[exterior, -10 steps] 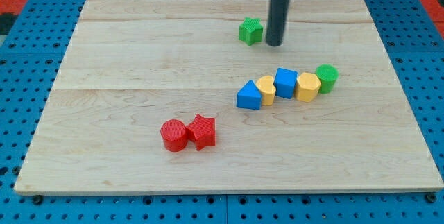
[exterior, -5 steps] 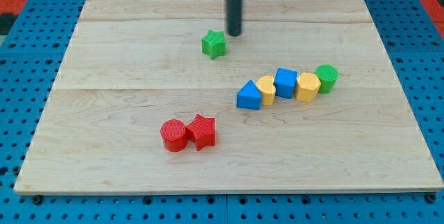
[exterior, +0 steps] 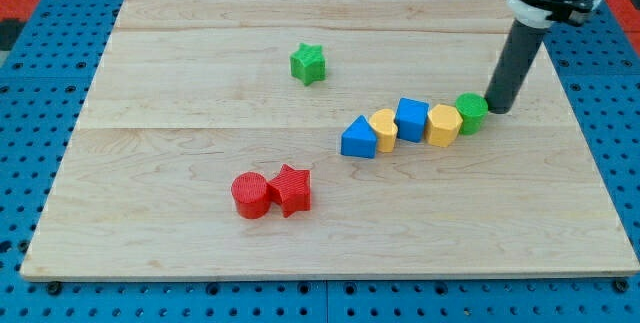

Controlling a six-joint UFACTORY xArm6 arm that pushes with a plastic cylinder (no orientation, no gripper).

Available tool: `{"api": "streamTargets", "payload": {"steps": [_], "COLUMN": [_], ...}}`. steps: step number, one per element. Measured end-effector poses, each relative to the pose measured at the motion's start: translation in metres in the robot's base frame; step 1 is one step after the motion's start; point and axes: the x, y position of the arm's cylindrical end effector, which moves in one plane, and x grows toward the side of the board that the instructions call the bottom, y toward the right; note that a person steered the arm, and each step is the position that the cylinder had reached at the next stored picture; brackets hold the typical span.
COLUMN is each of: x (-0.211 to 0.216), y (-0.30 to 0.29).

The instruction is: Slide the green circle to the top left of the green star

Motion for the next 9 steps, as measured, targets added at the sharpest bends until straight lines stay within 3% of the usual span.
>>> {"api": "streamTargets", "payload": {"steps": [1,2,3,4,6,7,8,9], "x": [0.032,0.032,-0.039,-0.046,0.005,-0.031,-0.080,-0.079], "y": [-0.005,-0.058,-0.147,-0.142,-0.046,-0.046,-0.137,-0.081]}}
